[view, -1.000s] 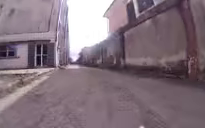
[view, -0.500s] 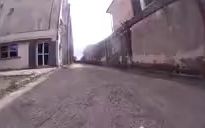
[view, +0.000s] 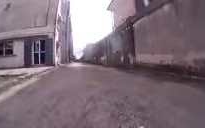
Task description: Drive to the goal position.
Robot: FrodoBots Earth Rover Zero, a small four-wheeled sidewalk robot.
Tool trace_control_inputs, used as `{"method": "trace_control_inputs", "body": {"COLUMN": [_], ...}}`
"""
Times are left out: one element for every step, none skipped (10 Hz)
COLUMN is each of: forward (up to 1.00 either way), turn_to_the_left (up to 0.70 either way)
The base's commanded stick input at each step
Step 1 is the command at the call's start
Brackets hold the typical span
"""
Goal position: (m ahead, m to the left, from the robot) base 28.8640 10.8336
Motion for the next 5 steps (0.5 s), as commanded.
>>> {"method": "trace_control_inputs", "body": {"forward": [1.00, 1.00, 1.00, 1.00, 1.00], "turn_to_the_left": [0.00, 0.00, 0.00, 0.00, 0.00]}}
